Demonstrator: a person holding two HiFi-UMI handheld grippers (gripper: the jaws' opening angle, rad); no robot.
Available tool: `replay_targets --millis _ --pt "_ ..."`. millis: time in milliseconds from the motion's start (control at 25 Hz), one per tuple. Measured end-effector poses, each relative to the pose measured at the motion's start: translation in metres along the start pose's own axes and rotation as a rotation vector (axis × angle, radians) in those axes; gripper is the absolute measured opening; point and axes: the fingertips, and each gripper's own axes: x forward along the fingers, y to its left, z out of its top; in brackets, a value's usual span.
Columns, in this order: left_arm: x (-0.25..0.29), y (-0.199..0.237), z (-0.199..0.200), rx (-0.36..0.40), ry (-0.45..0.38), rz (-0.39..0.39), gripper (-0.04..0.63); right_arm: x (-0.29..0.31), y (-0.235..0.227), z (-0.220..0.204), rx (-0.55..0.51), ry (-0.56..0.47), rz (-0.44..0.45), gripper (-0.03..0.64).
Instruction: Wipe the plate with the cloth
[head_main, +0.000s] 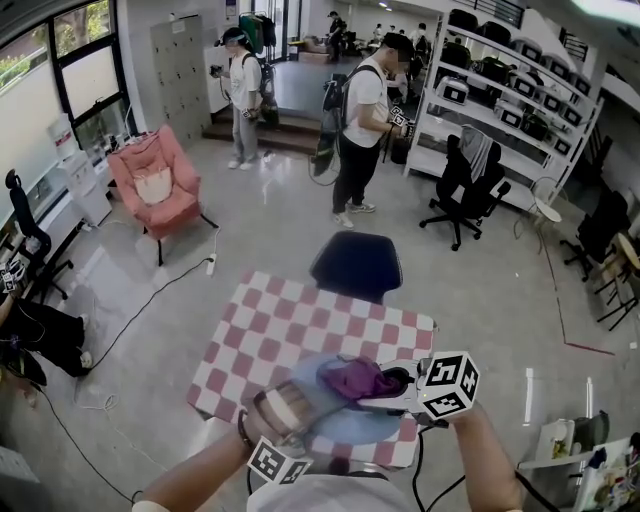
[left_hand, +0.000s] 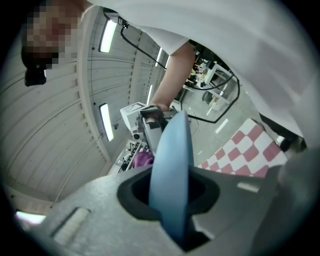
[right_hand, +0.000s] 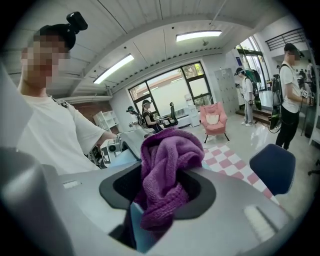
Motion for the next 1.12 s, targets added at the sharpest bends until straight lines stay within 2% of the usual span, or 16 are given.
replay_targets --millis 320,600,1120 --pt "-0.010 0.000 0.003 0.023 -0.004 0.013 0.072 0.004 0.006 0.001 0.007 -0.015 0.029 0.173" --pt "-0.020 0.001 0.004 0.018 -0.002 0.033 0.072 -0.009 -0.006 -0.014 0.046 -0.010 -0.034 0.173" --pt "-0.031 0.017 0.010 0.036 -0.015 0.070 0.072 -0.054 -0.043 -0.033 0.177 -0.132 -0.164 0.173"
